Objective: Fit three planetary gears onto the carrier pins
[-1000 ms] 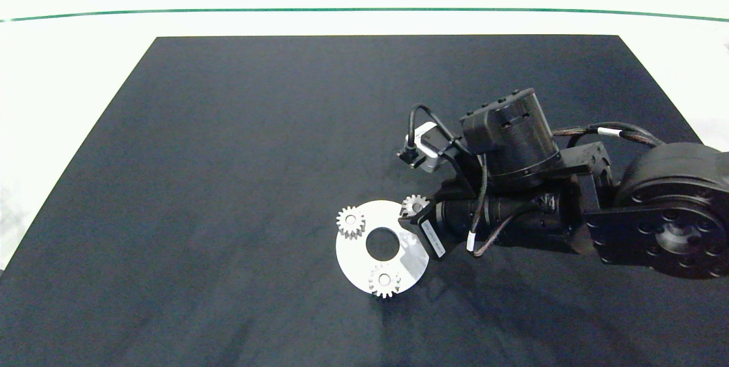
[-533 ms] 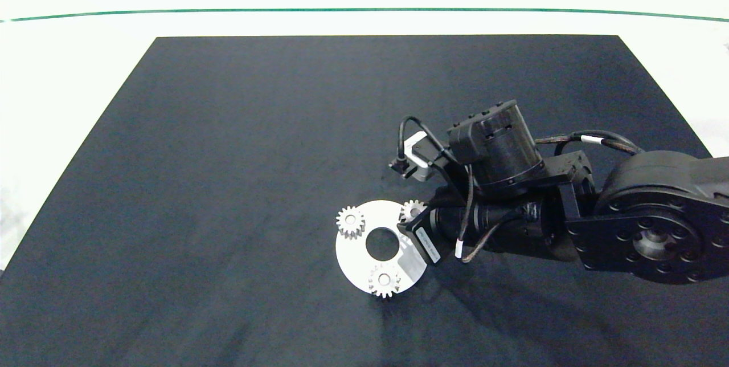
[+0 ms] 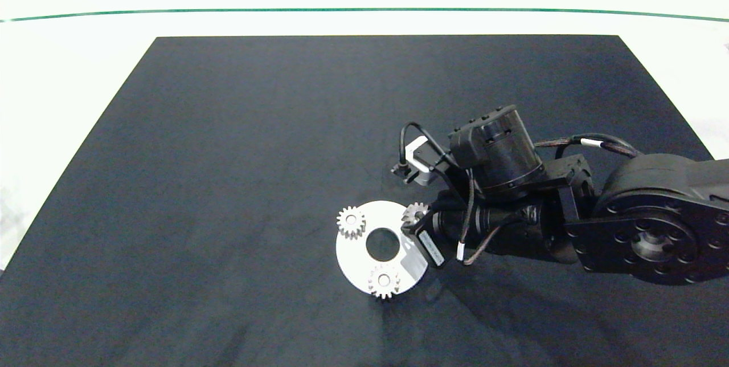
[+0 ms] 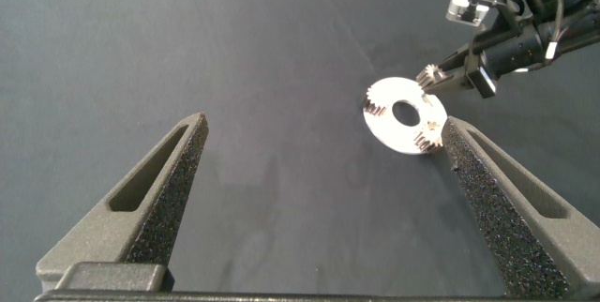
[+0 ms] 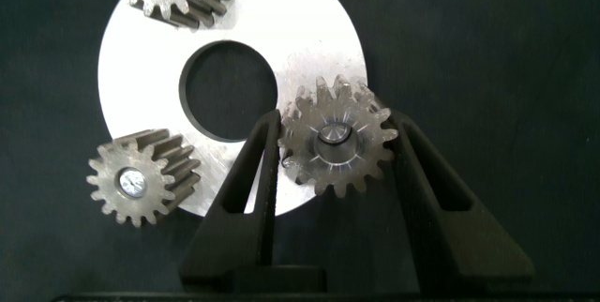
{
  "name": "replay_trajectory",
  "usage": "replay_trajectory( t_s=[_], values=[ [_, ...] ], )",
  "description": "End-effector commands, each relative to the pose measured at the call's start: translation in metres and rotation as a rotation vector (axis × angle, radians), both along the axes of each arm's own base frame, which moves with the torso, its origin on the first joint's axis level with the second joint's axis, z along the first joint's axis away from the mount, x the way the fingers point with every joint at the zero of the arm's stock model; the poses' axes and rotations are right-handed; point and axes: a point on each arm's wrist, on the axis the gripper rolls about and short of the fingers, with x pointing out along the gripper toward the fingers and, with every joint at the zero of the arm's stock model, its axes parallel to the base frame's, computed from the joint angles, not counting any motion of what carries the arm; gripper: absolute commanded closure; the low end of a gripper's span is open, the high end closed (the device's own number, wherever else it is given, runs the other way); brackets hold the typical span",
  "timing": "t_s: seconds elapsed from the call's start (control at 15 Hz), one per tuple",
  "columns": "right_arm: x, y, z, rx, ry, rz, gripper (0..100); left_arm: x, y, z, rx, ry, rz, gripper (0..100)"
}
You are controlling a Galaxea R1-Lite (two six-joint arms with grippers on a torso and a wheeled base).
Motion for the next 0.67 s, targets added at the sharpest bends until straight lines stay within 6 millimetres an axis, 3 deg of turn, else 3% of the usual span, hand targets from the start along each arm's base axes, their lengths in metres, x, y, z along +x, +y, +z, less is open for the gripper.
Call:
replay_trajectory(
  t_s=[0.07,0.27,0.33,0.67],
  values=[
    [0.0,-0.0005,-0.0014,-0.008,0.001,0.001,75,-0.0001,0.0001,-0.0002,0.0,0.0,0.001,0],
    [0.0005,0.0,-0.0022,-0.006,0.002,0.001,75,0.0,0.0001,-0.0004,0.001,0.001,0.001,0],
    [0.0005,0.0,-0.0022,-0.006,0.002,0.001,0,-0.0001,0.0001,-0.0002,0.0,0.0,0.001,0],
    [0.0011,-0.0009,-0.0015,-0.002,0.001,-0.004,0,0.0,0.0001,-0.0004,0.001,0.001,0.001,0]
  ],
)
